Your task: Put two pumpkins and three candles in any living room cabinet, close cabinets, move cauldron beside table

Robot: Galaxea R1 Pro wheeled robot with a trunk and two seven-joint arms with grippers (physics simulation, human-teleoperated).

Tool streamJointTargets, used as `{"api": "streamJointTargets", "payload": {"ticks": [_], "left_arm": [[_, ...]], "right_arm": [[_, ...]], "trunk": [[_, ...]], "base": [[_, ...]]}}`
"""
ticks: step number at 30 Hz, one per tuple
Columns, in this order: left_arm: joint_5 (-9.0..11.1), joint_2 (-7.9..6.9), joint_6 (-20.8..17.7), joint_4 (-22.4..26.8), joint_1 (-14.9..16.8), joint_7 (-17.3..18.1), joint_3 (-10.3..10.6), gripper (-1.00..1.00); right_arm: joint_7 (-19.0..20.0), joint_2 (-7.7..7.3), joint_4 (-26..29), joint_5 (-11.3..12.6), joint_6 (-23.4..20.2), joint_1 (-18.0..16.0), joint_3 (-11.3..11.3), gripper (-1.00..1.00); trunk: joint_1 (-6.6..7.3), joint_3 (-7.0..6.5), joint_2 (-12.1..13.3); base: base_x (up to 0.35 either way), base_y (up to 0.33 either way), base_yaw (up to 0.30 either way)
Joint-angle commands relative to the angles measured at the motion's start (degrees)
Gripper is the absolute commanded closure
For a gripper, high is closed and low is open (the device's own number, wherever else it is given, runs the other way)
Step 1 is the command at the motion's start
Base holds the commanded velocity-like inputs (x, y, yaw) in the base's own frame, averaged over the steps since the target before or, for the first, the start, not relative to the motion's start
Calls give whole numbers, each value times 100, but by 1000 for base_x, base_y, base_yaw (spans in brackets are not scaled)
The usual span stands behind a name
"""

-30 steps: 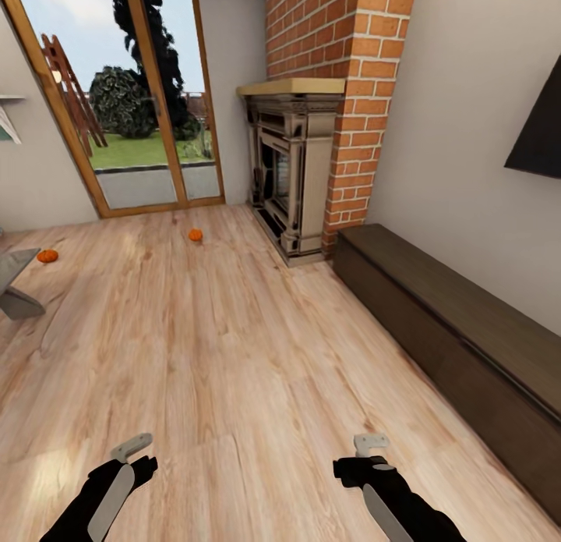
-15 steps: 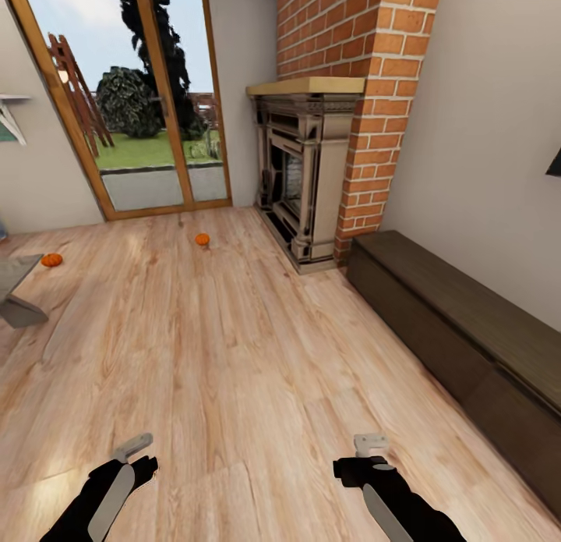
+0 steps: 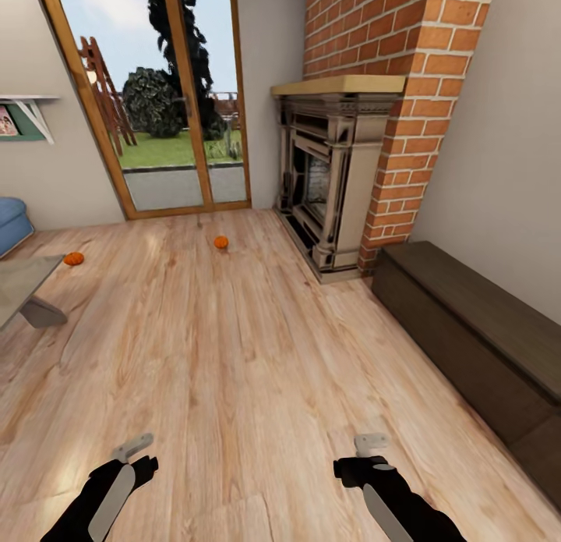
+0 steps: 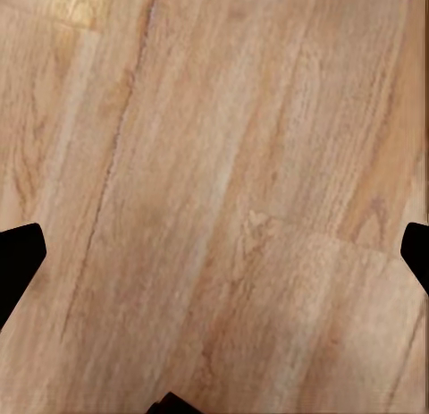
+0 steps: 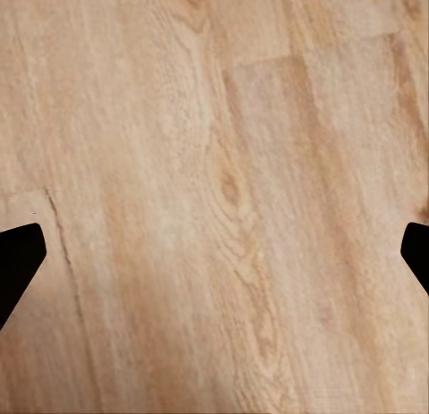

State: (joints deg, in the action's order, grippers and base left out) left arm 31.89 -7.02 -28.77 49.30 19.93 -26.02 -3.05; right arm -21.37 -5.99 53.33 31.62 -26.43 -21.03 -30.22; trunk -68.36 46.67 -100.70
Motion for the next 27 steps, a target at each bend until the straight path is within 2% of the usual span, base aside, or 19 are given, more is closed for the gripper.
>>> {"api": "streamJointTargets", "payload": {"ticks": [1, 27], "left_arm": [[61, -1, -14, 9, 2, -43, 5, -100], [56, -1, -14, 9, 2, -43, 8, -100]], "right_arm": [[-59, -8, 11, 57, -7, -6, -28, -100], [-59, -8, 11, 55, -11, -6, -28, -100]], "trunk": [[-3, 5, -2], [-3, 5, -2]], "base": [[311, 55, 3], [321, 3, 0]]}}
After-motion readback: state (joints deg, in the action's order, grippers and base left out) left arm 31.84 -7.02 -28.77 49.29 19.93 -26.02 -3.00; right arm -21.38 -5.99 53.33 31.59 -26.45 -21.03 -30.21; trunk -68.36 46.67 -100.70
